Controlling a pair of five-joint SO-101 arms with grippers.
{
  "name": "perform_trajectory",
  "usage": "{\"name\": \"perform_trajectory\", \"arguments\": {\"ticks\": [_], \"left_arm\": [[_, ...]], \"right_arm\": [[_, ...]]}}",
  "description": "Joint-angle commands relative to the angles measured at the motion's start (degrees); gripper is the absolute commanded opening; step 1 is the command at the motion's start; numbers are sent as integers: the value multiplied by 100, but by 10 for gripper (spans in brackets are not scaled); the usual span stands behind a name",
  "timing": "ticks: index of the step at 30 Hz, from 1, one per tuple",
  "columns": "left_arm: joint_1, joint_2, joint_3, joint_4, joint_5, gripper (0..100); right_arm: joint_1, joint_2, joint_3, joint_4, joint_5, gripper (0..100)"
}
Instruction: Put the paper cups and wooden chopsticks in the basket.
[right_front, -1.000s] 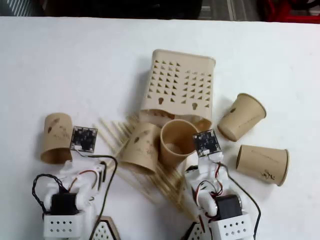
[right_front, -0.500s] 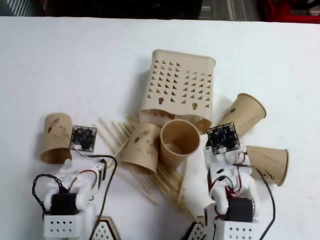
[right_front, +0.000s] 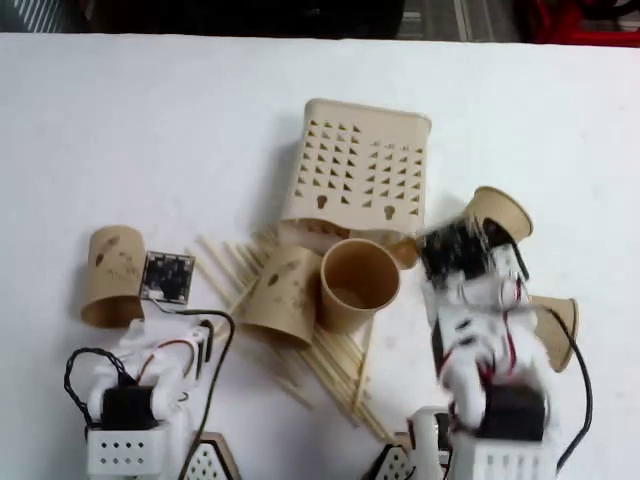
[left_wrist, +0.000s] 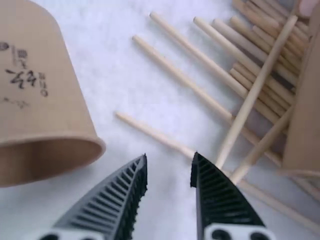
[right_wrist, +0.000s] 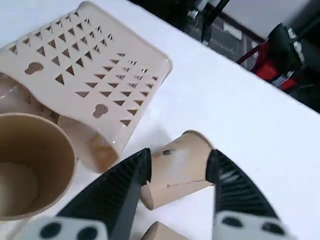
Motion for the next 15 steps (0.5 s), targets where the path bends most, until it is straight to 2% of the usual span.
{"name": "perform_trajectory", "arguments": {"ticks": [1,8,15], "left_arm": [[-22,-22,-26,44,18,158],[-22,-22,-26,44,18,158],[-22,-22,-26,44,18,158]], "right_arm": [[-277,1631,-677,31,62,252],[-857,3081,-993,-48,9,244],[-734,3609,-870,-892,26,244]]}}
